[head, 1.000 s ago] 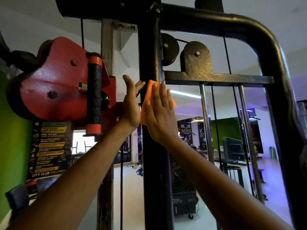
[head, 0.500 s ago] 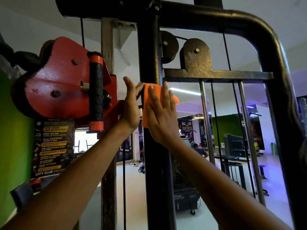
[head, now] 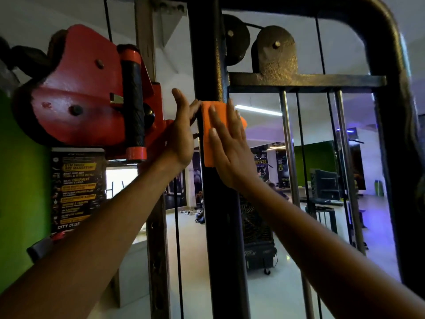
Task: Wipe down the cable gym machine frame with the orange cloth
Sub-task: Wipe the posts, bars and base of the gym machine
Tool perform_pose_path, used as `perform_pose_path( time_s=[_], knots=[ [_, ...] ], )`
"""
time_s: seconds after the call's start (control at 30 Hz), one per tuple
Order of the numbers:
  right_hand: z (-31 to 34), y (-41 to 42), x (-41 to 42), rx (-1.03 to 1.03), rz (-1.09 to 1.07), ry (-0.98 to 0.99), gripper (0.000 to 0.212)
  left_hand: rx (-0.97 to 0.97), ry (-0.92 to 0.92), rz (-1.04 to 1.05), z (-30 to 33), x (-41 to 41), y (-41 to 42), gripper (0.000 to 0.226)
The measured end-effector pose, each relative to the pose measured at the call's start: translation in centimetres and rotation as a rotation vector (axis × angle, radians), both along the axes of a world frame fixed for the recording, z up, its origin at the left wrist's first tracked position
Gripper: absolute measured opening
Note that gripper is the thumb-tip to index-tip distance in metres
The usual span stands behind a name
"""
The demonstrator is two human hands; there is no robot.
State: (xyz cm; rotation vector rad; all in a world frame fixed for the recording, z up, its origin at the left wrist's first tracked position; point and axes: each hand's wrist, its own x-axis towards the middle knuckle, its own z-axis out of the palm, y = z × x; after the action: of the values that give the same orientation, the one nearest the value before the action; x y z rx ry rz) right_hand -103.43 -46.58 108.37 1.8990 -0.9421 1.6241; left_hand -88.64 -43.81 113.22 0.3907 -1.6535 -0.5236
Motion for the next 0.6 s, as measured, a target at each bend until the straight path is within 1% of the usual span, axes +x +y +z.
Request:
perform_pose_path(
  time_s=[0.1, 0.17, 0.33, 0.4, 0.53, 0.6],
  knots=[
    [-4.9, 0.2, -0.2, 0.026, 0.003, -0.01, 0.063, 0.003, 0.001, 0.011, -0.5, -0.1, 0.1, 0.078],
    [-6.2, 0.0, -0.5, 0.057, 0.014, -0.018, 0.063, -0.002, -0.017, 0.014, -0.8, -0.1, 0.1, 0.076],
    [-0.7, -0.3, 0.1, 0.033, 0.004, -0.048, 0.062, -0.016, -0.024, 0.024, -0.6, 0.4, -0.4, 0.077],
    [-1.0, -0.2, 0.4, 0.038, -0.003, -0.054, 0.063, -0.027, -0.033, 0.025, -0.7, 0.4, -0.3, 0.076],
    [-8.2, 0.3, 0.3, 0.06, 0.017, -0.039, 0.064, -0.039, -0.043, 0.008, -1.8, 0.2, -0.3, 0.075],
    [-9.6, 0.4, 0.0, 0.088, 0.038, -0.042, 0.063, -0.044, -0.054, 0.006, -2.2, 0.1, -0.2, 0.074]
  ],
)
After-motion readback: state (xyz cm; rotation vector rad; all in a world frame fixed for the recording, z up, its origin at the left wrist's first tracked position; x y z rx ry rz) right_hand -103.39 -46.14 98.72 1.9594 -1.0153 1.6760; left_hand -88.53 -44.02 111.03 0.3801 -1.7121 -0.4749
